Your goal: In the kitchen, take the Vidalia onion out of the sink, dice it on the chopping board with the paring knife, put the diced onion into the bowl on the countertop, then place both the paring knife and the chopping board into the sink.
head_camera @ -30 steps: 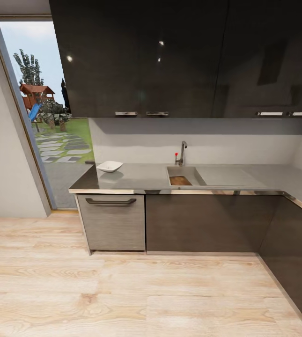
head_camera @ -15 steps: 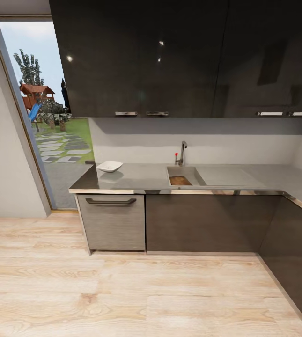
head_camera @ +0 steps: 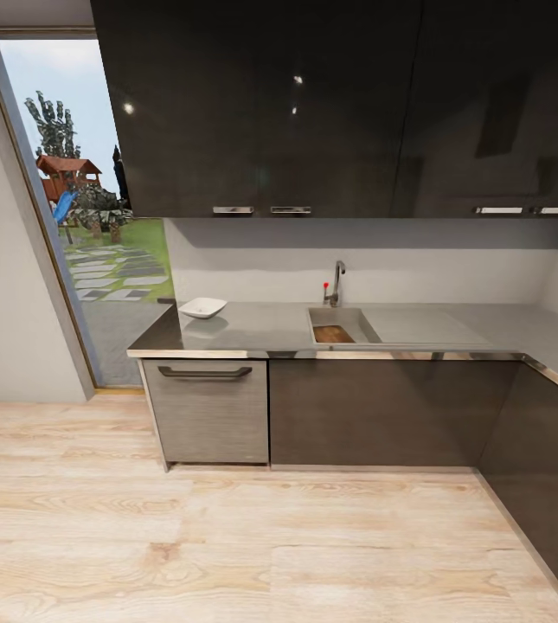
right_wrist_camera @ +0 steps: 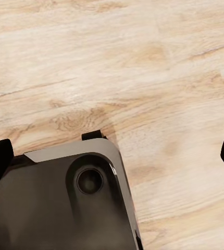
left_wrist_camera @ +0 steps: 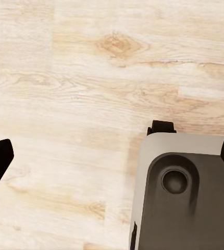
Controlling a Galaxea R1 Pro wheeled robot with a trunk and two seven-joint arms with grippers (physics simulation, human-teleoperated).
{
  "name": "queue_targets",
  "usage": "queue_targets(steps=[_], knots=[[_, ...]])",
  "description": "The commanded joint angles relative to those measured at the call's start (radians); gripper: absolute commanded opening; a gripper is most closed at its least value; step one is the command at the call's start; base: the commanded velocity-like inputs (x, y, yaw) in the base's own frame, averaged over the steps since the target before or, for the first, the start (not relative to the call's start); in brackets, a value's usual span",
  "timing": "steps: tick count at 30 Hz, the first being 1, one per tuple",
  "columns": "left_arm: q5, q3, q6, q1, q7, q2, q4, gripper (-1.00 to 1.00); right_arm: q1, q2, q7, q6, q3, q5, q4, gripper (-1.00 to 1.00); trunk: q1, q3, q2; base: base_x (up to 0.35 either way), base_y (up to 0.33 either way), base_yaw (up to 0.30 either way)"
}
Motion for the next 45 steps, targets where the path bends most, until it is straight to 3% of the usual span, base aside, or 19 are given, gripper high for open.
queue_targets(steps=[1, 45], knots=[[0.008, -0.008, -0.007, -0.002, 0.000, 0.000, 0.004, 1.00, -0.001, 0.000, -0.001, -0.003, 0.002, -0.003, 0.001, 1.00, 0.000, -0.001, -0.001, 0.000, 0.000, 0.000], [0.009, -0.008, -0.007, -0.002, 0.000, 0.000, 0.004, 1.00, -0.001, 0.000, -0.001, -0.003, 0.001, -0.003, 0.001, 1.00, 0.000, -0.001, -0.001, 0.000, 0.000, 0.000]])
